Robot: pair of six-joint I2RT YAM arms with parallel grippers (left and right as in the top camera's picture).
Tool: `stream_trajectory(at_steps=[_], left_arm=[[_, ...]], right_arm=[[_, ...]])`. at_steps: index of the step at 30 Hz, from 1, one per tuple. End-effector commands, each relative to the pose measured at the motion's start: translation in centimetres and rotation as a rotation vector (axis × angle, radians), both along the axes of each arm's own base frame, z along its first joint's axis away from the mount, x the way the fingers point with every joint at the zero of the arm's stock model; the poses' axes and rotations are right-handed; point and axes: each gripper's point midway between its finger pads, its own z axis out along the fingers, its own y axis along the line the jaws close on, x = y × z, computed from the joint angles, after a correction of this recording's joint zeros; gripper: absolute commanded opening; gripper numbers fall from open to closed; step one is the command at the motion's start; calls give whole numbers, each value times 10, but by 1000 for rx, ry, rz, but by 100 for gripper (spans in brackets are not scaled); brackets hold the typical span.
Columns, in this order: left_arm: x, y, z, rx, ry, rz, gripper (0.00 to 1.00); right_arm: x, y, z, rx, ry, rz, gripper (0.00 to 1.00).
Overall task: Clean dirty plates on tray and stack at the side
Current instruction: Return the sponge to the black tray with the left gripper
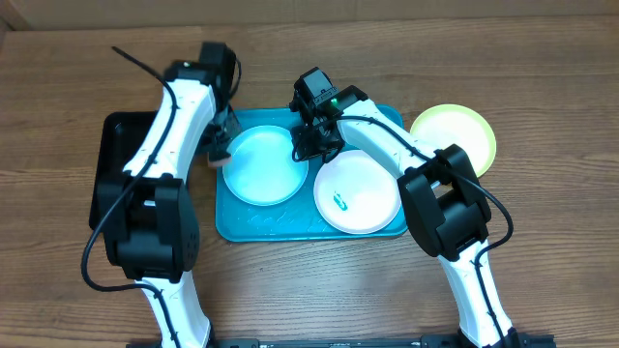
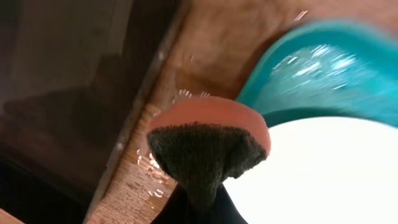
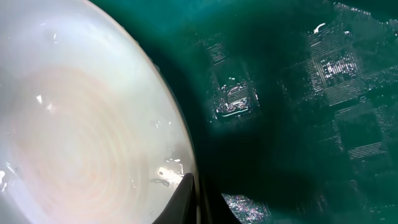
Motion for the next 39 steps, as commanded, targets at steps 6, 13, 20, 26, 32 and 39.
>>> stream_trajectory(at_steps=[6,13,20,26,32,39], left_arm=[[4,45,17,7,-12,97,4],[-23,102,-5,-31,85,159,4],[-57,125,-56,-109,156,199,4],[-70,153,-65,-99,152,273,13],[-73,165,-64,-101,146,306,57],[-67,156,-61,-159,126,304,100]], right_arm=[[-7,-21,-28,-94,44,-11,4],[-6,-20,-28,-90,38,-11,4],[-5,-19,-28,-88,36,-11,4],[-6,-20,-28,-89,37,-11,4],[-5,-20,-25,-90,38,-11,4],[6,-36,10,-217,-7,-32,4]])
